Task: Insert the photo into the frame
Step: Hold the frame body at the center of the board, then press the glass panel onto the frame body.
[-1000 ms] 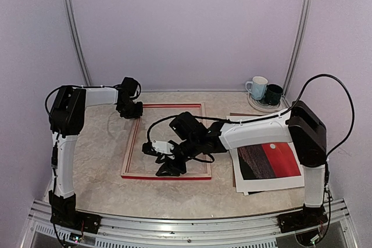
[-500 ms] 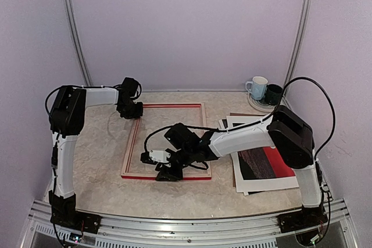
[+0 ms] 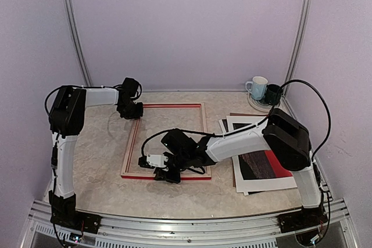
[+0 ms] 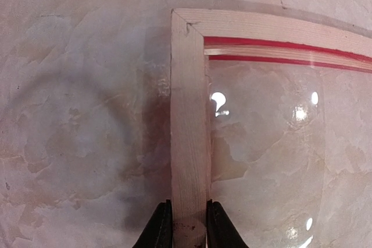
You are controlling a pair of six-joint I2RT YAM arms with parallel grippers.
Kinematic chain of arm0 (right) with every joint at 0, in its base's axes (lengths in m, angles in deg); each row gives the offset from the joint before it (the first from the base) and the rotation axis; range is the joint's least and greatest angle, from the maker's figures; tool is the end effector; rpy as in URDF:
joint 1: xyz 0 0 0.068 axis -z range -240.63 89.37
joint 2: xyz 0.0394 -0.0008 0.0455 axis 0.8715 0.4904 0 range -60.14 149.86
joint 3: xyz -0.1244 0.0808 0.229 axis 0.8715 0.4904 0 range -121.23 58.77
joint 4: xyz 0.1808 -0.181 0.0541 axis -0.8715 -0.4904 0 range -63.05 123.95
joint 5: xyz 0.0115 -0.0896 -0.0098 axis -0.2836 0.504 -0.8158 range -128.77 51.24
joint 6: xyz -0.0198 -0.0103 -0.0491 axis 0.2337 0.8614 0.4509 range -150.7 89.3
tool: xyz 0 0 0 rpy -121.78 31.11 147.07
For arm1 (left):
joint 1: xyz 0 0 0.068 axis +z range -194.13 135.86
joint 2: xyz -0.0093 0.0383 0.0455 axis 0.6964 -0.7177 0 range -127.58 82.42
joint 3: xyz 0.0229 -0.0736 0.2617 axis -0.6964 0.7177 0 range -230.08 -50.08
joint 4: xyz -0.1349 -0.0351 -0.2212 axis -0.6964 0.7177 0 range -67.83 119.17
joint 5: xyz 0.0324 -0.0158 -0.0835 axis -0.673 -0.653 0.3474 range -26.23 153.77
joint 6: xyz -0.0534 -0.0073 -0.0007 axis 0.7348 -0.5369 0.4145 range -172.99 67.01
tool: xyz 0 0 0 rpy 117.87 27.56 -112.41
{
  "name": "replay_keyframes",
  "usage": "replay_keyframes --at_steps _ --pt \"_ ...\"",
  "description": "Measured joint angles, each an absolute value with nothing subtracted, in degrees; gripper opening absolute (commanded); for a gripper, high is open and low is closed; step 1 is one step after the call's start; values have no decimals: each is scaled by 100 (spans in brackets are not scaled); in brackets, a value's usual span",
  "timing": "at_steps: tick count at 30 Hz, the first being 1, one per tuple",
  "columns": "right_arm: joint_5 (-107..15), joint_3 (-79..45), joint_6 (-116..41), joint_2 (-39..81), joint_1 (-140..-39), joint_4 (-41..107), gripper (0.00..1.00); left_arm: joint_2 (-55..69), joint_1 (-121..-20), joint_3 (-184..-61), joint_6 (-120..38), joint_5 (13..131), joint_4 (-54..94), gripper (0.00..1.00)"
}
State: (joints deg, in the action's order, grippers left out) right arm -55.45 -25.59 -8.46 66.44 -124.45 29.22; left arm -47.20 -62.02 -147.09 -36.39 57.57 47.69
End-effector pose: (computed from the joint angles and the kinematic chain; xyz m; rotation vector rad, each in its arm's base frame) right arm 0.1994 0.4289 0.1262 -1.7780 1.6971 0.6799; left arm 0.4627 -0.1452 0.1425 -0.0111 2.5781 -0.0849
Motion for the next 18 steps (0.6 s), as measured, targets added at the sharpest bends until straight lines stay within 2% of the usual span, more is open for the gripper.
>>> replay_keyframes --at_steps 10,18 --pt "-5469 -2557 -1111 6646 -12464 2961 3 -4602 -6290 -14556 -3692 5526 4854 20" --pt "-5449 -2557 -1237 6648 -12508 2964 1 -4377 -6384 -14241 -3692 5213 4987 20"
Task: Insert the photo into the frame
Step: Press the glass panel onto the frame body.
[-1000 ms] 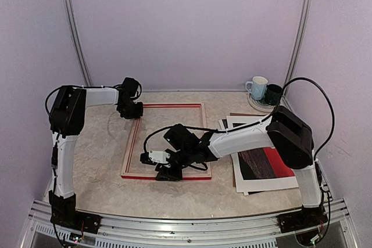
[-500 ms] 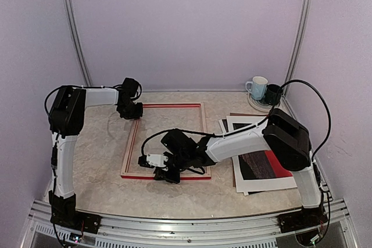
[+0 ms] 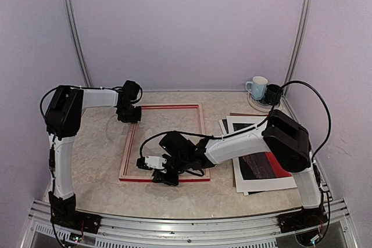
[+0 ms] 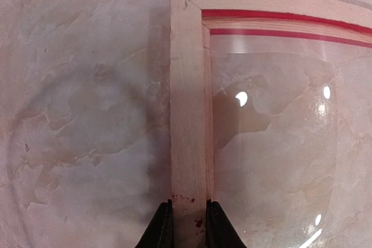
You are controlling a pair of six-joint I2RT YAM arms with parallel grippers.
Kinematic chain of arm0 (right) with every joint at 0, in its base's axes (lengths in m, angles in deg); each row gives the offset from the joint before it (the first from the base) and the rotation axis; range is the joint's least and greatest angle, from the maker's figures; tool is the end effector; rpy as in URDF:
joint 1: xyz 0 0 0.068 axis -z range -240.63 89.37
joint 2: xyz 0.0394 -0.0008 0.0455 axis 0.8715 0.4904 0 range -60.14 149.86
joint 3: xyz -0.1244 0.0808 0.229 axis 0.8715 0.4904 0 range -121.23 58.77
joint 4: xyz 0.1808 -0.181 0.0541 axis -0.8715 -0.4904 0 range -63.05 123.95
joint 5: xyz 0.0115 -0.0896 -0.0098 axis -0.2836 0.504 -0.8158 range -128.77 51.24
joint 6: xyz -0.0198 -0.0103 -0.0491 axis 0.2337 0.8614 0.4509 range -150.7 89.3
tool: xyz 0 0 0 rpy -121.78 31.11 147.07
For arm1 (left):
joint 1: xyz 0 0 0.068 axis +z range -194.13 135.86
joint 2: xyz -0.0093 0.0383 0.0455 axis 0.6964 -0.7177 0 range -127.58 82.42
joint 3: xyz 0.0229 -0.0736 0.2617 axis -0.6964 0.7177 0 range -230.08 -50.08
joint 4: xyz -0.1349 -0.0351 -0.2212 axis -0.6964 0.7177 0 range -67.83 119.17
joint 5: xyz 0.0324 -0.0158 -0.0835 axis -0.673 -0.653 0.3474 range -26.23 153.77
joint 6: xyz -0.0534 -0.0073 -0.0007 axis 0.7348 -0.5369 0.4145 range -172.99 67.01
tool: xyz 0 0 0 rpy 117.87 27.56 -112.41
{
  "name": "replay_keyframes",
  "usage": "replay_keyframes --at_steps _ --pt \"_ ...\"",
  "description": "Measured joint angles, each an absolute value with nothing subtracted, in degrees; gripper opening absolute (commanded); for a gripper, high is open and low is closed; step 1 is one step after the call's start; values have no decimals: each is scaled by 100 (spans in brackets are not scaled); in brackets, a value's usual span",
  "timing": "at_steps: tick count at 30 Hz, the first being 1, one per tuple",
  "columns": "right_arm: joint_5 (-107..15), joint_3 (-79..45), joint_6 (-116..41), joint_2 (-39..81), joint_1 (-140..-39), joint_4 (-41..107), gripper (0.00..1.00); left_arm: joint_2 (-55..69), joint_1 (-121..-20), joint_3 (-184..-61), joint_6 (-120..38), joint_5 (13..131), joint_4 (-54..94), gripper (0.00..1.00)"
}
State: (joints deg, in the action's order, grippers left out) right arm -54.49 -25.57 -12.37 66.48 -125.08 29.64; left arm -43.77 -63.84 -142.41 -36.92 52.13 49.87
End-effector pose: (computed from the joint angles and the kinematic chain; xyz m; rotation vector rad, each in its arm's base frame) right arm 0.1955 0.4314 0.1262 -1.7270 1.7555 0.6957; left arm 0.4399 -0.1499 0.1442 0.0153 2.6091 0.0500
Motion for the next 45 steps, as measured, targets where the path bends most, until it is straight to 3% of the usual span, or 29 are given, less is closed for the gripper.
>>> replay_keyframes --at_steps 45 --pt "-5580 -2607 -1600 6705 -12458 2994 0 -2519 -7129 -11649 -3086 4922 5103 19"
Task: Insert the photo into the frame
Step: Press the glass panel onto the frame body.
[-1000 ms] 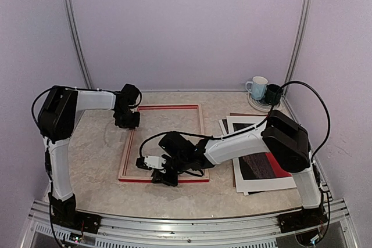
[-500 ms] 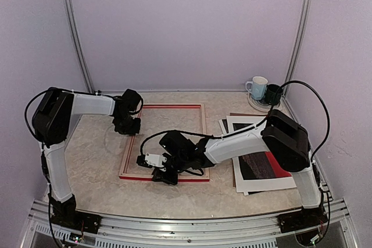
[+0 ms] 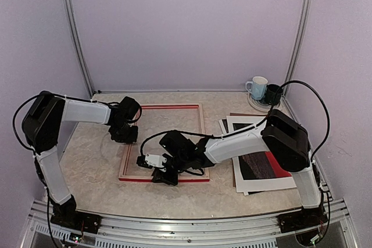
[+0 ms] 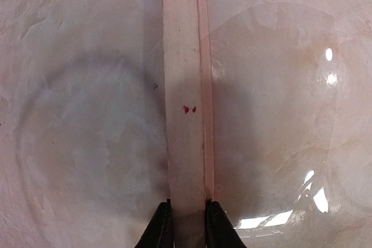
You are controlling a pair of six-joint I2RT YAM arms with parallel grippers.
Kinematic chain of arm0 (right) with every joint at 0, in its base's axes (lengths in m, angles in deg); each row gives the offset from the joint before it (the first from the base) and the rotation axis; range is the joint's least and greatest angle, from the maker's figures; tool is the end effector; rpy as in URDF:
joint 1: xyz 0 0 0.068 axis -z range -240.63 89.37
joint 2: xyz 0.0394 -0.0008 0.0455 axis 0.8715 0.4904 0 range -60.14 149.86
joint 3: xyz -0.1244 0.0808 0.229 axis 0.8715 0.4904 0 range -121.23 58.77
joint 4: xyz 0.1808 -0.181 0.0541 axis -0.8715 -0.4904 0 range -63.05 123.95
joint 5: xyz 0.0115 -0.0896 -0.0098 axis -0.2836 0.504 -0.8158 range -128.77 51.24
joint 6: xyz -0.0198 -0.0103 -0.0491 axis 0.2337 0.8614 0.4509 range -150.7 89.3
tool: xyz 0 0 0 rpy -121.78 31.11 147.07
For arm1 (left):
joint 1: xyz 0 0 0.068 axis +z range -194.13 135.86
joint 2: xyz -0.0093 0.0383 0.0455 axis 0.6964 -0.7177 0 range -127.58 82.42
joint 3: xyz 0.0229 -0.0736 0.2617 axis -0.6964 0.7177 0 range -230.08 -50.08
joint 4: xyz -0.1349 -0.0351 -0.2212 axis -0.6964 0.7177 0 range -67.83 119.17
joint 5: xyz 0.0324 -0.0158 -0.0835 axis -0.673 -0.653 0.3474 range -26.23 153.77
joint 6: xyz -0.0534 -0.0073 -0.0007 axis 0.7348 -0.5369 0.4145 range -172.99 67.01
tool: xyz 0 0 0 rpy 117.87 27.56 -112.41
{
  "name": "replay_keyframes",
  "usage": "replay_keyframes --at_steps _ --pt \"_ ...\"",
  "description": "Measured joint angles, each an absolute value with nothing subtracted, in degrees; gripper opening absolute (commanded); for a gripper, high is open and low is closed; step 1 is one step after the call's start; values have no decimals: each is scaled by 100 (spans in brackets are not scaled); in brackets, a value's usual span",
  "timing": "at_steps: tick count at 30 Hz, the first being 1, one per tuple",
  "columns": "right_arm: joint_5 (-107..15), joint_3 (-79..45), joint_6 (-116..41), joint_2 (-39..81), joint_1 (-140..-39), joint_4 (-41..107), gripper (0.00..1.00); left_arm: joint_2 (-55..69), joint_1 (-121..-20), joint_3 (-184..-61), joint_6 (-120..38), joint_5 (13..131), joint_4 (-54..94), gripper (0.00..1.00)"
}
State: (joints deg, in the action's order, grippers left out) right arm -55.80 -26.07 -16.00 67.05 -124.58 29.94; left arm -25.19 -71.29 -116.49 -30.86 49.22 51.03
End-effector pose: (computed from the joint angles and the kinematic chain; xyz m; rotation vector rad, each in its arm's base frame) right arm 0.1995 0.4319 0.1248 -1.6768 1.8139 0.7470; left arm 0.3252 -0.1567 0.1469 0.0581 2.7190 0.1162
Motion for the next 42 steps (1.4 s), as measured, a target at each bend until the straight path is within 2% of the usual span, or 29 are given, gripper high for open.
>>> replay_keyframes --at_steps 10,15,31,34,42 --pt "-5847 -2697 -1484 6716 -12458 2771 0 -1853 -7396 -10831 -2717 4693 5160 21" --pt "-5602 -2834 -1535 6804 -12405 2813 0 -1481 -7610 -10538 -2551 5104 5599 23" --pt "-5478 -2891 -1550 6828 -12213 2780 1 -1387 -7905 -10536 -2203 5204 5896 24" --pt "-5434 -2896 -1543 6825 -12195 2791 8 -1387 -7920 -10724 -2131 5220 6093 24" --pt "-5233 -2896 -1535 6681 -12047 2682 44 -1383 -7875 -11441 -2002 5622 5966 26"
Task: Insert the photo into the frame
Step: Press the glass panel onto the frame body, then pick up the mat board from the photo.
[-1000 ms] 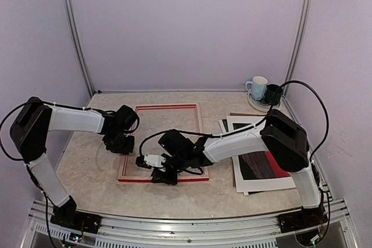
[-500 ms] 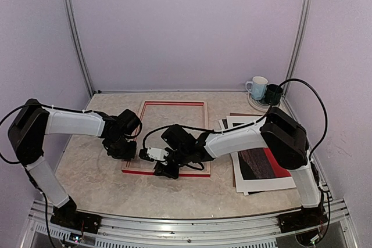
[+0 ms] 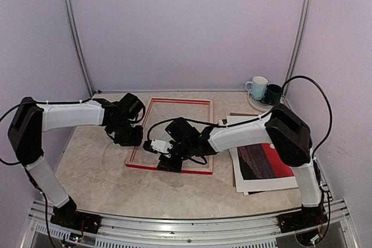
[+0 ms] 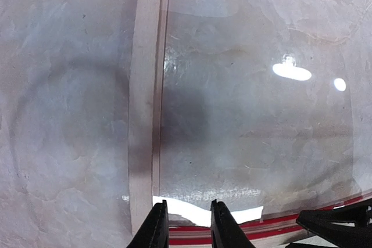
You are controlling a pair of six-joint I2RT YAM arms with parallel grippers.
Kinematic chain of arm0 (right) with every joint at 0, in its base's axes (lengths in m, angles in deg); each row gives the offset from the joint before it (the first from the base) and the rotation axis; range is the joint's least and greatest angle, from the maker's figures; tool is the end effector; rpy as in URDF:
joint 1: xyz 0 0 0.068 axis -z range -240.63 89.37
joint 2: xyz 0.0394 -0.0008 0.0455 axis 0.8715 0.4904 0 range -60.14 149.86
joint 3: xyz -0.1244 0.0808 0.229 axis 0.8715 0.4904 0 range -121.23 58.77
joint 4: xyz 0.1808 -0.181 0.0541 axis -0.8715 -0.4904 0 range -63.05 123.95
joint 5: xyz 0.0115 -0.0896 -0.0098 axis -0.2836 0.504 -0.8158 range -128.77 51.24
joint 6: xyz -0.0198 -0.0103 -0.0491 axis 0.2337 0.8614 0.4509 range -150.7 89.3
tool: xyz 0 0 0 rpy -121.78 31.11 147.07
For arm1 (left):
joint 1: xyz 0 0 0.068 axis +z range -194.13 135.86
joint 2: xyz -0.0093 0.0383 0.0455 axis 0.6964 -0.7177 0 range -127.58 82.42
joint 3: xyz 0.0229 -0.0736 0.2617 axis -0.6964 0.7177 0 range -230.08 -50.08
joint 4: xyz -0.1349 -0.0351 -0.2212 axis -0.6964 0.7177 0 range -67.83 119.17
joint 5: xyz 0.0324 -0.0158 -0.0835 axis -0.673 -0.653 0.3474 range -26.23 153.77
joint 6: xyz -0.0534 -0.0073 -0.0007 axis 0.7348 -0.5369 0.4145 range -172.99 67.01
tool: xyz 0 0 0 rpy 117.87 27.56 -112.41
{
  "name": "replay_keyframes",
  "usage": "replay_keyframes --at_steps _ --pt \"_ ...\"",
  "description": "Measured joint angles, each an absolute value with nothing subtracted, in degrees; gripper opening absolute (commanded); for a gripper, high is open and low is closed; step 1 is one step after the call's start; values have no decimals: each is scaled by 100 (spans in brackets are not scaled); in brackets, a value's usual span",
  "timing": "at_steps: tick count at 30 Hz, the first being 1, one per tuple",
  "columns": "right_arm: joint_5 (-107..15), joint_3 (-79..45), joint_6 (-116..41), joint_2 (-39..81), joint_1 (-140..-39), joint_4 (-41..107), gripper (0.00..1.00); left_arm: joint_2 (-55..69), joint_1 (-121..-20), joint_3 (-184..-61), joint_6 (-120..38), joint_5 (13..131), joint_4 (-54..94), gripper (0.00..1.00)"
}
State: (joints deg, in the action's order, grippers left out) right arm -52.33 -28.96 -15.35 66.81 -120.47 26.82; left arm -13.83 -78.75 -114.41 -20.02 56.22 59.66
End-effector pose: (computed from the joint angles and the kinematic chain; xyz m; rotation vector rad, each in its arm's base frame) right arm 0.2346 0.4205 0.1374 -1.5850 1.8679 0.6403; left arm 0.2718 -0.1818 0.1950 0.0064 2.7679 -0.1279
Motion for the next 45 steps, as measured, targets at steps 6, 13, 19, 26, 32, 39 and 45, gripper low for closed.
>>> replay_keyframes --at_steps 6,13,19,26,32,39,45 --pt "-5244 -2974 -1530 6275 -12023 2448 58 -1363 -7730 -11581 -1987 5773 5813 29" --pt "-5139 -2957 -1996 5555 -11760 2179 73 -1258 -7269 -11594 -1897 5952 5306 41" --pt "-4892 -2450 -2918 4412 -10832 1943 80 -1256 -7166 -11703 -1877 6107 4915 55" --pt "-4621 -1530 -4103 3361 -9752 1587 85 -1160 -7503 -11784 -1851 6463 4463 70" --pt "-4516 -651 -4850 2878 -8961 1149 87 -1157 -8181 -11957 -1716 6715 4047 87" --pt "-4387 -85 -5366 2539 -8858 815 85 -1175 -9227 -11985 -1340 7003 3457 90" --pt "-4365 676 -5744 1971 -8860 669 85 -1509 -10119 -12121 -1104 7174 2839 90"
